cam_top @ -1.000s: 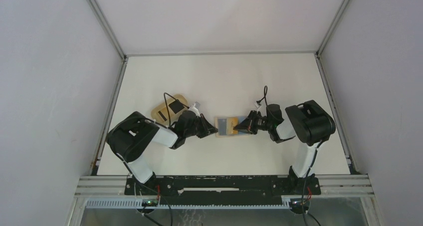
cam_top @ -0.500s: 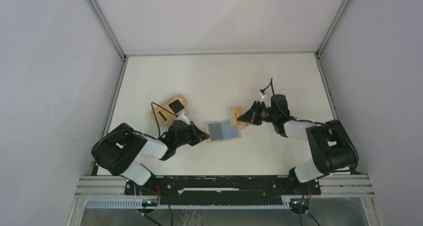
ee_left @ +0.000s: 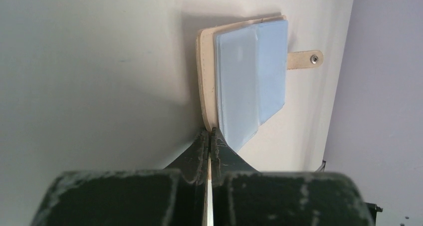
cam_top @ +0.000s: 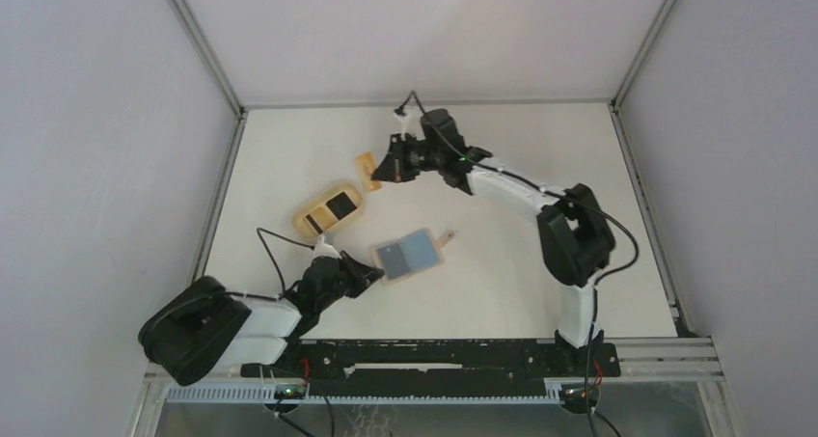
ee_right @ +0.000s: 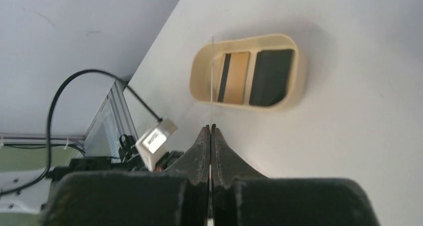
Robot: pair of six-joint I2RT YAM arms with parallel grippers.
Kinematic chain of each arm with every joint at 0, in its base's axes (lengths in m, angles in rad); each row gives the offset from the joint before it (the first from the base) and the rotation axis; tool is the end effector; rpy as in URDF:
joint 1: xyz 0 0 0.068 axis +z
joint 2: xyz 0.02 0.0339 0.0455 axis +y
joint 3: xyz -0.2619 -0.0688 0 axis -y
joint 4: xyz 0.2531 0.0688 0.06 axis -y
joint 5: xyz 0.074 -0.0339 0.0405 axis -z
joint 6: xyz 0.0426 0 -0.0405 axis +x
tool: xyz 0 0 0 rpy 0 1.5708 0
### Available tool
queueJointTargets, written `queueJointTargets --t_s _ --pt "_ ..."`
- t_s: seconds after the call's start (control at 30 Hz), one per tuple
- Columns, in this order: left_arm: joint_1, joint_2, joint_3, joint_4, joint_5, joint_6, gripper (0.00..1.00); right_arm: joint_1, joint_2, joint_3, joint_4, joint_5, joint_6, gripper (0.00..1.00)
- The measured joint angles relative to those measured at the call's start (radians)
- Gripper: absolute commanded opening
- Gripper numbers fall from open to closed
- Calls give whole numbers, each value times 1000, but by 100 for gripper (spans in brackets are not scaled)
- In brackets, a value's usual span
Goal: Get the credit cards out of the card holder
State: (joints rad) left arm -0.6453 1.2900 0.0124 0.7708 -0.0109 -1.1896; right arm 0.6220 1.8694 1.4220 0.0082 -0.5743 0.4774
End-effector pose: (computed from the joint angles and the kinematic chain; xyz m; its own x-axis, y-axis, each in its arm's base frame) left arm 0.1440 -0.1079 0.0836 -0.6954 -0.6382 -0.3302 -0.1390 0.5703 -0.8096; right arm 0.3527 0.2813 0.2617 -0.7153 -0.0382 -0.6978 -0.6306 0.4654 0.6210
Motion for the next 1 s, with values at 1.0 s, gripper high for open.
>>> queueJointTargets --t_s 1.0 --pt "5 -386 -1 -475 -164 48 0 114 608 781 -513 243 -128 0"
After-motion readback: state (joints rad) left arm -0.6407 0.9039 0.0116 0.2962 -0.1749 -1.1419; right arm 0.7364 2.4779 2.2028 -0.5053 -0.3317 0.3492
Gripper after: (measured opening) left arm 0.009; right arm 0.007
